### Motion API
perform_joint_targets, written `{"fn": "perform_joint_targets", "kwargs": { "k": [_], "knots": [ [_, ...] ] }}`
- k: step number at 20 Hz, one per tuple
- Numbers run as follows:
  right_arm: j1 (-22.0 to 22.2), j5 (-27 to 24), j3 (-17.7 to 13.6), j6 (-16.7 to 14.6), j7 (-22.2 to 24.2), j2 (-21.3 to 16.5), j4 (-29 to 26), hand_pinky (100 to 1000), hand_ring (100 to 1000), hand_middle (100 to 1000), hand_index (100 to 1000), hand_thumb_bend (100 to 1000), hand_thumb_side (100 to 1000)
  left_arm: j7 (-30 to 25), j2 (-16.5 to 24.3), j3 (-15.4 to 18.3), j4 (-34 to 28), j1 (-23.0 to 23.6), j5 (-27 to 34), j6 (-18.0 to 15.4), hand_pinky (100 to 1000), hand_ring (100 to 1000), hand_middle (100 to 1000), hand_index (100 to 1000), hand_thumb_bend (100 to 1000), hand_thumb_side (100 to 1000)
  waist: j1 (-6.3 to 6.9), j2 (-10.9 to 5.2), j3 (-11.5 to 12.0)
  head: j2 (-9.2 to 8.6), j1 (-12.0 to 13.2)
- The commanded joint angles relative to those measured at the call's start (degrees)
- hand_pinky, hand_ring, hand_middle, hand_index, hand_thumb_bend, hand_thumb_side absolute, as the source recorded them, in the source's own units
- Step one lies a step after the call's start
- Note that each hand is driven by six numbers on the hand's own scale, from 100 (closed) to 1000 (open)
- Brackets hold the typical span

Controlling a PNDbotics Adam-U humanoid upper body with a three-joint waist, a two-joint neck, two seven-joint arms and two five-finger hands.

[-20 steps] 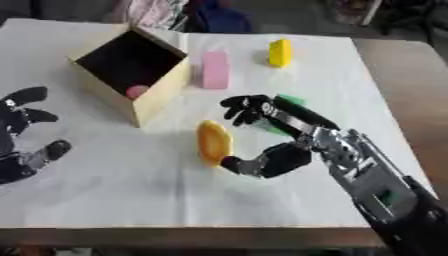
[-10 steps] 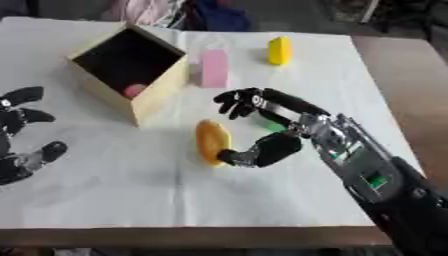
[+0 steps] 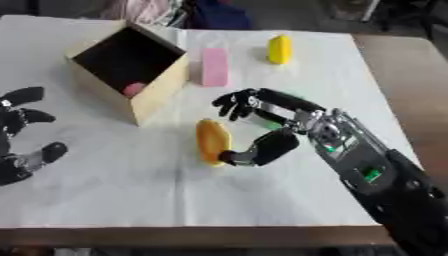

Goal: Pick up objects on the table and place them in the box.

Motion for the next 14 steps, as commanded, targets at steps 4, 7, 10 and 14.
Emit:
{"fn": "perform_joint_targets", "kwargs": {
  "k": [4,7,10,14],
  "knots": [
    [-2.5,1.7,0.1,-0.9,1.7,-0.8,0.9,792,753,761,907,425,314,-0.3,0.9,-0.1,-1.4,-0.5,0.3,-0.2,776,639,842,805,793,357,-0.13,0.19,0.1,0.29,-0.3],
    [-3.6,2.3,0.6,-1.3,2.4,-0.4,1.4,790,750,759,905,418,309,-0.4,0.9,-0.1,-1.3,-0.6,0.3,-0.2,776,640,843,805,792,358,-0.15,0.2,0.1,0.29,-0.3],
    [-4.7,3.3,1.1,-1.7,3.1,0.3,2.3,785,746,755,902,414,305,-0.4,0.9,-0.2,-1.3,-0.6,0.3,-0.2,776,640,843,805,792,358,-0.17,0.19,0.2,0.29,-0.4],
    [-5.9,4.9,1.7,-2.4,3.8,1.2,3.9,780,742,751,901,409,299,-0.5,0.9,-0.2,-1.3,-0.6,0.3,-0.2,776,640,843,805,791,358,-0.22,0.14,0.3,0.29,-0.5]
  ]
}}
